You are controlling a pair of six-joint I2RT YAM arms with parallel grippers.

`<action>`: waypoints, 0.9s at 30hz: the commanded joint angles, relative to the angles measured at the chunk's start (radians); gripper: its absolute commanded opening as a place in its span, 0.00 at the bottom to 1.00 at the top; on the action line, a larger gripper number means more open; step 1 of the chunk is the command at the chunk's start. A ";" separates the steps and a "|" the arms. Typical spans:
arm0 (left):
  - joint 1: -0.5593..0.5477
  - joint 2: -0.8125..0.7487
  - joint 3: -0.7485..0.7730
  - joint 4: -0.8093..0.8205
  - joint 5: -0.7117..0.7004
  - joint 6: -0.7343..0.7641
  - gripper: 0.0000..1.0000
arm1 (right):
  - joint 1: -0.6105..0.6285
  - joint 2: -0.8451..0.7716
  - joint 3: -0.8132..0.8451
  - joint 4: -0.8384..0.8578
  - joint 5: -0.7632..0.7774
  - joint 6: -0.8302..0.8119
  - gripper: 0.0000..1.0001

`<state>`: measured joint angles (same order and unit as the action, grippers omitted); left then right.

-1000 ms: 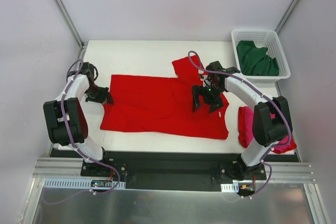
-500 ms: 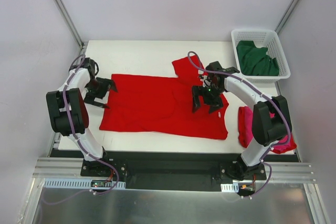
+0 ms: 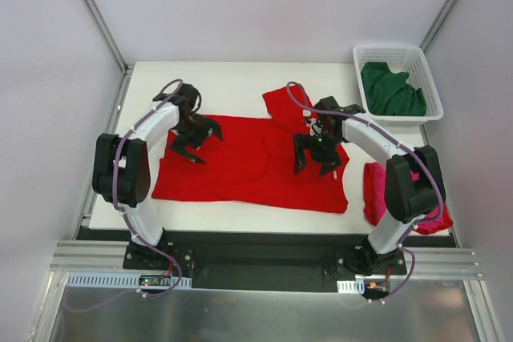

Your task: Fold and stack the t-shirts

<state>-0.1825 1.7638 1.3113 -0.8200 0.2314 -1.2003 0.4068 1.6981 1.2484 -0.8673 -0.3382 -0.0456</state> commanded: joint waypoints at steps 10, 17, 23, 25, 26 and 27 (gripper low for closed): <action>-0.221 0.123 0.092 0.044 0.003 -0.390 0.99 | -0.005 -0.057 -0.037 -0.007 0.004 -0.010 0.96; -0.296 0.114 0.056 0.055 0.010 -0.465 0.99 | -0.005 -0.058 -0.041 -0.012 0.002 -0.020 0.96; -0.307 0.051 -0.044 0.055 -0.009 -0.498 0.93 | -0.005 -0.049 -0.043 -0.007 -0.005 -0.023 0.96; -0.304 0.025 -0.086 0.055 -0.018 -0.502 0.92 | -0.006 -0.049 -0.040 -0.009 -0.012 -0.023 0.96; -0.305 0.019 -0.095 0.055 -0.021 -0.499 0.92 | -0.006 -0.045 -0.037 -0.006 -0.013 -0.022 0.96; -0.304 0.013 -0.115 0.055 -0.023 -0.501 0.91 | -0.006 -0.045 -0.037 -0.006 -0.016 -0.023 0.96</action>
<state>-0.4896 1.8561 1.2484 -0.7383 0.2298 -1.6653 0.4068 1.6855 1.2114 -0.8669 -0.3386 -0.0486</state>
